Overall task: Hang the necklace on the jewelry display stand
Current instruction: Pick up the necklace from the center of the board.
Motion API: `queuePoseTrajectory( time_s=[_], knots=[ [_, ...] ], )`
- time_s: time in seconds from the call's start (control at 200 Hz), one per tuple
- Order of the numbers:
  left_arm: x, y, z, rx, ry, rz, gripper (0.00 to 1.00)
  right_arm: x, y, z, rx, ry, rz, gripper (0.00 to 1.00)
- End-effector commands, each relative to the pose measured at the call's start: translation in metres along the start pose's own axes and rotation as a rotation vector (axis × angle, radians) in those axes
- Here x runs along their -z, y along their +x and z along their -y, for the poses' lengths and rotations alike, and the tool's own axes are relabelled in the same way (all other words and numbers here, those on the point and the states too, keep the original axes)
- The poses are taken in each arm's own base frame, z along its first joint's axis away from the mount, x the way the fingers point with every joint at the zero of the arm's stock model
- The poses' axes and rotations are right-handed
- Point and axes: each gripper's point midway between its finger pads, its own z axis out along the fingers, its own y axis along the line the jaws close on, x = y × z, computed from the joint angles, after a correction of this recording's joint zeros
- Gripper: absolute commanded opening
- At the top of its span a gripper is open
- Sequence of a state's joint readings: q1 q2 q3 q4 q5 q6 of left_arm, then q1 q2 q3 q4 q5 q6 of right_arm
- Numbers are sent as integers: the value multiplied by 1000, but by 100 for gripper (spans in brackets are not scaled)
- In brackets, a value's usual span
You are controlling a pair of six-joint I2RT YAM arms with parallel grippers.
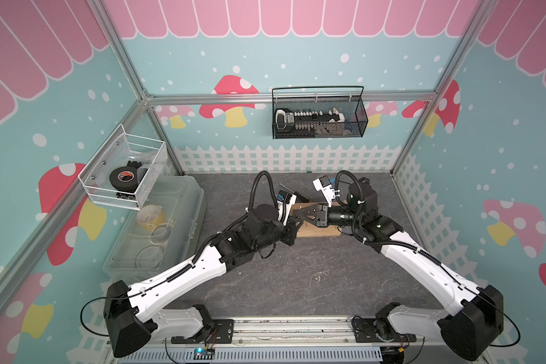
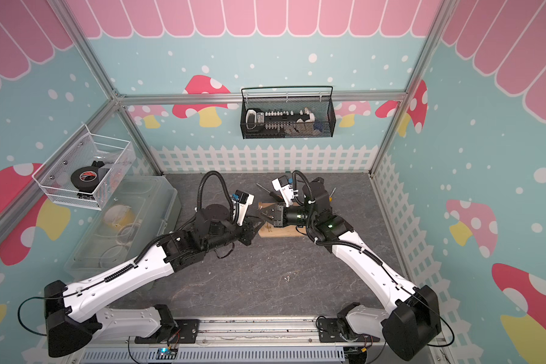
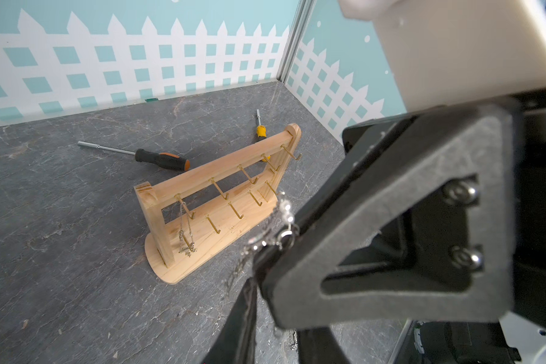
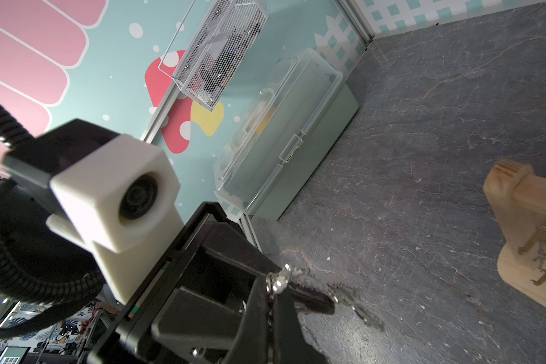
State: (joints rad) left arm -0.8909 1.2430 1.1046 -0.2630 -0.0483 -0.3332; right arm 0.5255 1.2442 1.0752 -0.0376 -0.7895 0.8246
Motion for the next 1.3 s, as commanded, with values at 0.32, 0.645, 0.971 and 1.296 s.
queuePoseTrajectory(
  time_s=[0.32, 0.645, 0.971, 1.296],
  knots=[
    [6, -8, -9, -24, -58, 53, 5, 0, -7, -14, 7, -38, 23, 1],
    [8, -8, -11, -36, -70, 49, 0, 6, -6, 1, 24, 64, 47, 1],
    [-4, -2, -18, -39, -115, 14, 0, 19, -3, 23, 26, 193, 106, 3],
    [-44, -1, -20, -48, -141, -3, 0, 38, 10, 60, 39, 384, 164, 2]
  ],
)
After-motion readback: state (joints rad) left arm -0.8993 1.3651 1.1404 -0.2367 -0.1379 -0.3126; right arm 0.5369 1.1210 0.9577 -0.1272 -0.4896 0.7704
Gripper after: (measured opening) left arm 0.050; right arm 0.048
